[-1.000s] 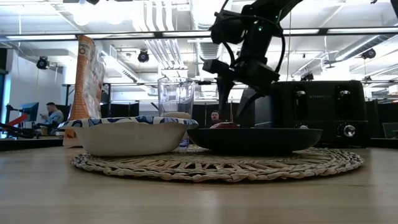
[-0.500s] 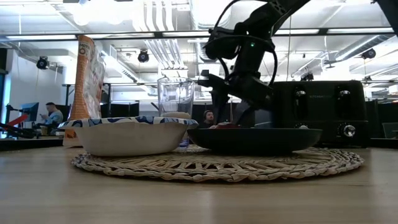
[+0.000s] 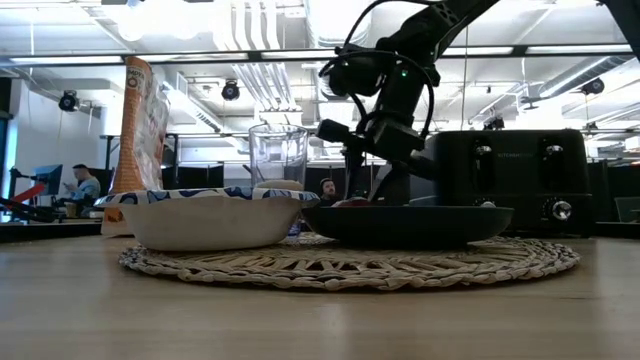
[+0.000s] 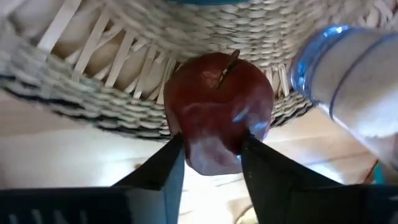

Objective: Arrange a breakfast setting
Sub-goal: Put the red apple on the brown placemat to the right of the cup of milk

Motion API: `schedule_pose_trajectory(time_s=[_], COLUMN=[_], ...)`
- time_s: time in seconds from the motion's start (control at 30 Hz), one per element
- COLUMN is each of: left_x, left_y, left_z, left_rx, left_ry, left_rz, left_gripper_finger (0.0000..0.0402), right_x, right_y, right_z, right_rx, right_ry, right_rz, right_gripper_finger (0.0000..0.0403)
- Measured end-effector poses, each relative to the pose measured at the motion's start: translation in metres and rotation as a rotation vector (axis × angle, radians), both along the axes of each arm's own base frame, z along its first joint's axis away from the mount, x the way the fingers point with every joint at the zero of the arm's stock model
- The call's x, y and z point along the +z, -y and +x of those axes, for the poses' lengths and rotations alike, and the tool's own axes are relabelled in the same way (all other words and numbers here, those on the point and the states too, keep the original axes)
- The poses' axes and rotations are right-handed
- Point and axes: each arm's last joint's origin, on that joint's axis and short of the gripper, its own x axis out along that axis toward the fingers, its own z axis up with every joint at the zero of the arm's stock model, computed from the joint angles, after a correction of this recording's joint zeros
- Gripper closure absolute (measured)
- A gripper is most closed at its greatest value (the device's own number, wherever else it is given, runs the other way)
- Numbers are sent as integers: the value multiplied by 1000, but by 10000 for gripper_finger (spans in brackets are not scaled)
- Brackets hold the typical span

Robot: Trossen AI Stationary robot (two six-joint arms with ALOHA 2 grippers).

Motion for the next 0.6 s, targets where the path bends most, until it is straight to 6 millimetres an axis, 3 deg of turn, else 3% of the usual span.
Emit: schedule_pose_trajectory(time_s=[0.17, 0.6], left_x=[0, 0], left_y=[0, 0], left_z=[0, 0], left_rx=[0, 0], left_ry=[0, -1], left_rz=[0, 2], left_gripper_finger=[278, 278], right_x=[0, 7], right_y=[0, -3], right_z=[-1, -6], right_rx=[-143, -415], right_ry=[15, 42], right_rz=[66, 245], right_gripper_finger=[291, 292])
